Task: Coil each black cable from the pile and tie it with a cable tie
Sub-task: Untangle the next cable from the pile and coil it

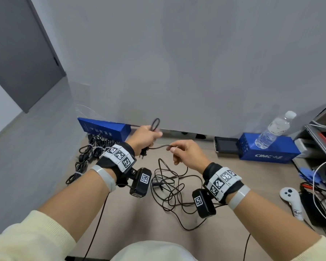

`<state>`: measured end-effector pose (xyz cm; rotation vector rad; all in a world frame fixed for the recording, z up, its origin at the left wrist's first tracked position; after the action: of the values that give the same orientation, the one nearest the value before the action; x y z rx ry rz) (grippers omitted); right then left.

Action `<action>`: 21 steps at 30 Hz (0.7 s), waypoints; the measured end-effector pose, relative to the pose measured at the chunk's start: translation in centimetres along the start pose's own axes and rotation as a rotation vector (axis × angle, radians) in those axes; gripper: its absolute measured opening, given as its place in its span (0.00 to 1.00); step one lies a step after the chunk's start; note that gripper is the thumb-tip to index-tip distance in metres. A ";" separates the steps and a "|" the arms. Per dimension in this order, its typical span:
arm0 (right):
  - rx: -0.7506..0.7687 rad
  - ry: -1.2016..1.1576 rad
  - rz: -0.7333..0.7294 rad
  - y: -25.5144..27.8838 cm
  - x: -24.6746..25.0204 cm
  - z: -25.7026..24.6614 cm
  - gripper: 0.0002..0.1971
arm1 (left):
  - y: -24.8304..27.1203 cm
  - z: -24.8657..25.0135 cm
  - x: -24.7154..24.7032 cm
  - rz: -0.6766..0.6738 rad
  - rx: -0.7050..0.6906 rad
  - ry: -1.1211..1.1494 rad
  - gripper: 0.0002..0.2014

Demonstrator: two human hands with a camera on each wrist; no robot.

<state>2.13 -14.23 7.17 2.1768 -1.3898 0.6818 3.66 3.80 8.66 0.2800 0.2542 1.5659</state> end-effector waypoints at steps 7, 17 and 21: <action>0.092 0.346 -0.028 0.3 1.0 -0.9 0.09 | 1.7 -1.3 -2.0 -0.322 0.256 -0.249 0.11; 0.140 0.418 -0.107 0.6 0.7 -1.2 0.07 | 1.9 -1.7 -2.7 -0.534 0.338 -0.120 0.15; 0.131 0.375 -0.038 0.1 0.8 -1.5 0.06 | 2.5 -1.7 -3.3 -0.582 0.326 -0.095 0.06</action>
<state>2.13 -13.92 8.80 2.0291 -1.1322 1.1267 0.72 0.46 7.80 0.4847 0.4717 0.9295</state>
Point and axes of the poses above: each hand's wrist, its own y-axis away from the middle knuckle, its own x-axis out of the back of the hand, z = x × y, the point moved 4 cm from there along -y, towards the middle knuckle, and after that the axes turned 13 degrees about y, right-handed, at the moved point
